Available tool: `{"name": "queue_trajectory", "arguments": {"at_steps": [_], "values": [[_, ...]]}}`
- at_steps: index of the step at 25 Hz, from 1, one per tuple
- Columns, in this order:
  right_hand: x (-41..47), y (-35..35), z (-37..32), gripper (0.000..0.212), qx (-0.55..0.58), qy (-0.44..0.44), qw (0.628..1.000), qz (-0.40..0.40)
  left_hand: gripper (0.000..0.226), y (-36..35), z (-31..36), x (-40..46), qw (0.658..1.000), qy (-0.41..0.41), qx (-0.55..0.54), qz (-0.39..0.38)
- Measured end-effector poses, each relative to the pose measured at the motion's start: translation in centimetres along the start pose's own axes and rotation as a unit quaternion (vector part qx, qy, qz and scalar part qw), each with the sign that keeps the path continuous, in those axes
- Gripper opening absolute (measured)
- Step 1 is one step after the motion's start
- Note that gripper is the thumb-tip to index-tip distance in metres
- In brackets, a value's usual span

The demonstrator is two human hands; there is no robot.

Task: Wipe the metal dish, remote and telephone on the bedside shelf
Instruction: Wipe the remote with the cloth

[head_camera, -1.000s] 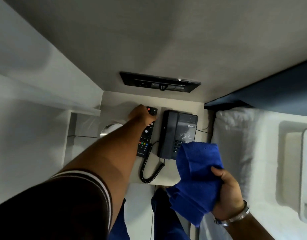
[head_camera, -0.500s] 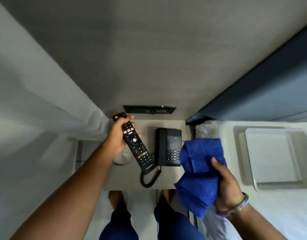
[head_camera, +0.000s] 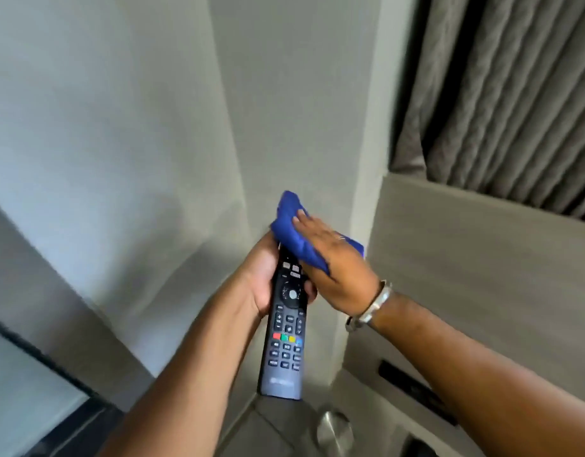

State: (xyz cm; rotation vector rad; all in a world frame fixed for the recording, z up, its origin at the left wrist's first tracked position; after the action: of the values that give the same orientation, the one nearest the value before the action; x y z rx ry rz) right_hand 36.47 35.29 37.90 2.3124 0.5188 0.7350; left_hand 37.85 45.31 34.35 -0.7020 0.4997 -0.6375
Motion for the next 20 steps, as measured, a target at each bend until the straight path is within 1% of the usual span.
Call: {"name": "queue_trajectory", "arguments": {"at_steps": [1, 2, 3, 5, 7, 8, 10, 11, 12, 13, 14, 16, 18, 20], "values": [[2.2, -0.4, -1.9, 0.055, -0.037, 0.049, 0.998, -0.026, 0.051, -1.0, 2.6, -1.4, 0.998, -0.063, 0.007, -0.014], [3.9, -0.6, -3.3, 0.058, -0.037, 0.072, 0.996, -0.046, 0.053, -1.4, 4.4, -2.7, 0.994, -0.11, 0.001, -0.014], [5.0, -0.9, -4.5, 0.056, -0.018, 0.095, 0.993, -0.061, 0.054, -1.5, 5.6, -4.1, 0.99, -0.14, -0.009, 0.002], [6.0, -2.2, -7.4, 0.048, 0.033, 0.143, 0.984, -0.102, 0.057, -0.8, 6.5, -6.9, 0.979, -0.198, -0.034, 0.046], [5.4, -4.0, -9.4, 0.041, 0.077, 0.189, 0.97, -0.132, 0.059, 0.9, 6.9, -9.1, 0.956, -0.271, -0.036, 0.11], [5.0, -4.8, -10.0, 0.039, 0.087, 0.196, 0.967, -0.14, 0.06, 1.8, 6.9, -10.1, 0.943, -0.301, -0.04, 0.134], [4.9, -5.6, -10.5, 0.039, 0.082, 0.186, 0.971, -0.128, 0.068, 2.5, 6.7, -10.8, 0.94, -0.297, -0.062, 0.157], [4.9, -5.7, -10.4, 0.039, 0.073, 0.171, 0.975, -0.117, 0.072, 2.7, 6.8, -10.9, 0.939, -0.295, -0.055, 0.168], [4.8, -5.9, -10.4, 0.04, 0.064, 0.152, 0.979, -0.117, 0.07, 3.1, 6.4, -11.0, 0.938, -0.295, -0.048, 0.174], [4.5, -6.2, -10.2, 0.042, 0.058, 0.132, 0.981, -0.127, 0.061, 3.7, 5.7, -11.2, 0.933, -0.301, -0.044, 0.191], [3.8, -6.5, -9.9, 0.044, 0.058, 0.115, 0.981, -0.143, 0.052, 3.8, 4.6, -11.2, 0.933, -0.289, -0.035, 0.213], [0.9, -7.7, -8.6, 0.044, 0.065, 0.097, 0.977, -0.176, 0.044, 4.4, 0.4, -11.0, 0.945, -0.221, -0.037, 0.238], [-3.3, -9.2, -6.8, 0.047, 0.047, 0.071, 0.975, -0.206, 0.045, 5.0, -5.2, -10.4, 0.961, -0.151, -0.082, 0.215], [-6.6, -9.8, -5.5, 0.051, 0.014, 0.038, 0.973, -0.226, 0.047, 4.2, -9.1, -10.3, 0.967, -0.115, -0.155, 0.164]]}}
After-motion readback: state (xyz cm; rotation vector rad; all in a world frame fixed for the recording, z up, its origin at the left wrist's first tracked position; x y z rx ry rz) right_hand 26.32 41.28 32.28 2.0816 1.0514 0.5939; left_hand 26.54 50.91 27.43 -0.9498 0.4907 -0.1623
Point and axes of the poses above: each hand's wrist, its own x-axis towards the middle knuckle, its own y-axis out of the back of the hand, z = x × y, the point moved 5 cm from there along x, towards the middle knuckle, and after that the axes turned 13 degrees about -z, right-handed, at the moved point
